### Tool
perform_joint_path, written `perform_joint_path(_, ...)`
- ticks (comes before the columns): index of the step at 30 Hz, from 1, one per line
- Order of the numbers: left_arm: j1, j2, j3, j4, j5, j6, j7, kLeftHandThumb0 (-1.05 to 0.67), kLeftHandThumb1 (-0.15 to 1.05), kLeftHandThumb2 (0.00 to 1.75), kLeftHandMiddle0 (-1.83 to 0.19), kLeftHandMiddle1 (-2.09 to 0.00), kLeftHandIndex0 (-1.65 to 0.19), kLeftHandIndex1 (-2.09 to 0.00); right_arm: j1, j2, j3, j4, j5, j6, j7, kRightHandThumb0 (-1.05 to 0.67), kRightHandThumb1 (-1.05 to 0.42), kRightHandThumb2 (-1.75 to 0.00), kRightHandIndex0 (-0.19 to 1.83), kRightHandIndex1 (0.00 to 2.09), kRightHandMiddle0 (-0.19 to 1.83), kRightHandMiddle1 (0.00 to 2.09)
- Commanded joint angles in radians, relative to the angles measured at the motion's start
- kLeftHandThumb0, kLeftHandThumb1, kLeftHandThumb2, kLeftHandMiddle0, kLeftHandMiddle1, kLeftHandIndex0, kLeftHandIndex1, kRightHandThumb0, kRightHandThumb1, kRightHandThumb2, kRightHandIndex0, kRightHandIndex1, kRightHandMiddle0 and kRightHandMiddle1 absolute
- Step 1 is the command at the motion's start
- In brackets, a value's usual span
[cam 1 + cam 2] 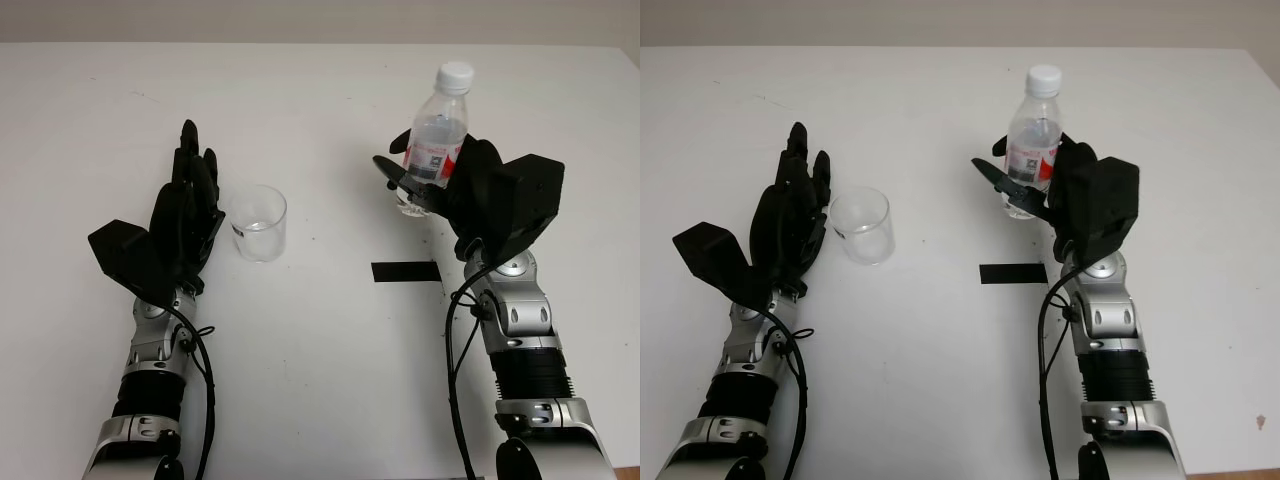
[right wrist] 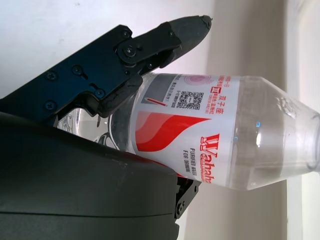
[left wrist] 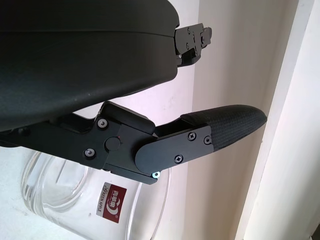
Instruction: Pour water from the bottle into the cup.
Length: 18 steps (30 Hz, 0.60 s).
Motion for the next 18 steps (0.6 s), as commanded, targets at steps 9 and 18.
perform_joint_path(9, 0.021, 0.003, 0.0, -0.011, -0.007, 0.014, -0.007, -0.82, 1.05, 0.71, 0.12, -0.06, 0.15, -0.06, -0.019, 0.051, -0.087, -0.03, 0.12, 0.048, -0.034, -0.38, -1.05, -0.35, 1.47, 2.09, 1.1, 2.09)
perform_joint_path(18, 0.027, 0.004, 0.0, -0.015, -0.006, 0.017, -0.01, -0.83, 1.05, 0.7, 0.11, -0.06, 0.15, -0.06, 0.046, 0.073, -0.055, -0.088, 0.095, 0.064, -0.046, -0.37, -1.05, -0.35, 1.47, 2.09, 1.07, 2.09)
